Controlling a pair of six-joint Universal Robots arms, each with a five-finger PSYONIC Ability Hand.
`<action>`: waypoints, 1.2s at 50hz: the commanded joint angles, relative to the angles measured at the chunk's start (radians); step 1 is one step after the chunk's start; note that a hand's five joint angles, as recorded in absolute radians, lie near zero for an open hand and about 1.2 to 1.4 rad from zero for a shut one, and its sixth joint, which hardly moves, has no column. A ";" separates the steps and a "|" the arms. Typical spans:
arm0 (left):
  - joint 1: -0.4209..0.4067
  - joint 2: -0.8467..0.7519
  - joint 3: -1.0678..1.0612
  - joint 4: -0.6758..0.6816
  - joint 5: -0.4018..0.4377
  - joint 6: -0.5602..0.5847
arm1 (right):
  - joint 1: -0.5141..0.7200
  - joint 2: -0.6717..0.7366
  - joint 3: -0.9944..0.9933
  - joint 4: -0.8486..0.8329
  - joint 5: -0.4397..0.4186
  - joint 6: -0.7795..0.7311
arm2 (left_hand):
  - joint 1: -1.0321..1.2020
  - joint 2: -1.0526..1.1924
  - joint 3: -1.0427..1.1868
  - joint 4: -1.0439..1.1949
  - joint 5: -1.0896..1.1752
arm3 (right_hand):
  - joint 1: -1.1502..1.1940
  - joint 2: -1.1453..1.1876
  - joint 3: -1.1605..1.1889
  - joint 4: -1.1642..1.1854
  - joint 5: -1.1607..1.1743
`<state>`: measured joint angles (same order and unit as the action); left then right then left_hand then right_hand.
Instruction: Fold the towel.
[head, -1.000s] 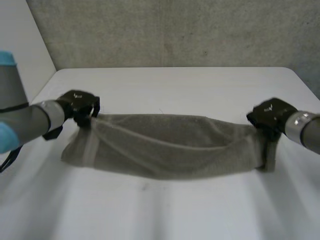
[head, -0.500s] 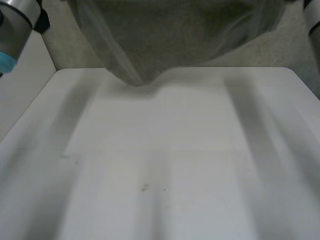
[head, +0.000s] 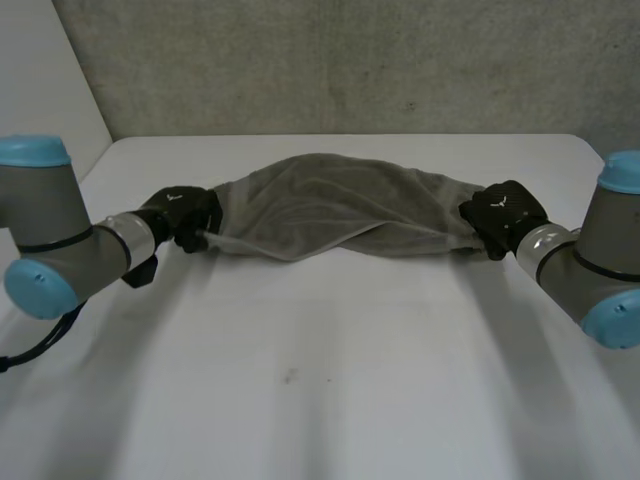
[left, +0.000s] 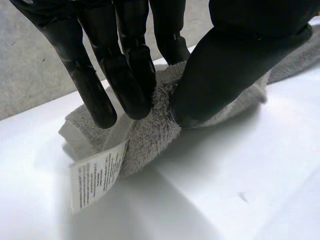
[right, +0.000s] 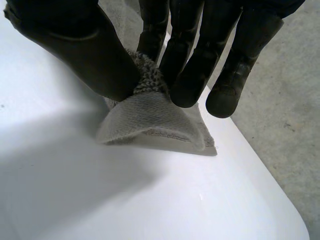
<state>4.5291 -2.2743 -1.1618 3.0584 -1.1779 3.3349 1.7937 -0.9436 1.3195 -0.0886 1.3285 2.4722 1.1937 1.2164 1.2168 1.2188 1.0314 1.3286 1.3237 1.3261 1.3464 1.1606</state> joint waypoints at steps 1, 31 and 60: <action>0.004 0.214 -0.194 0.020 0.004 0.024 | -0.010 -0.170 0.125 0.020 0.005 0.004 | 0.203 0.180 0.180 0.177 0.190 | 0.068 0.073 0.070 0.050 0.061; 0.117 0.715 -0.628 -0.003 0.124 0.083 | -0.324 -0.716 0.486 0.190 -0.167 -0.150 | 0.203 0.180 0.180 0.177 0.190 | 0.068 0.073 0.070 0.050 0.061; -0.013 0.055 -0.052 -0.001 -0.046 0.216 | -0.286 -0.284 0.426 -0.197 -0.080 -0.171 | 0.203 0.180 0.180 0.177 0.190 | 0.068 0.073 0.070 0.050 0.061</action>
<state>4.5501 -2.0867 -1.3976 3.0582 -1.1712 3.5530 1.4761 -1.3009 1.8004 -0.1590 1.2025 2.2136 1.1937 1.2164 1.2169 1.2190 1.0315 1.3290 1.3237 1.3261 1.3464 1.1607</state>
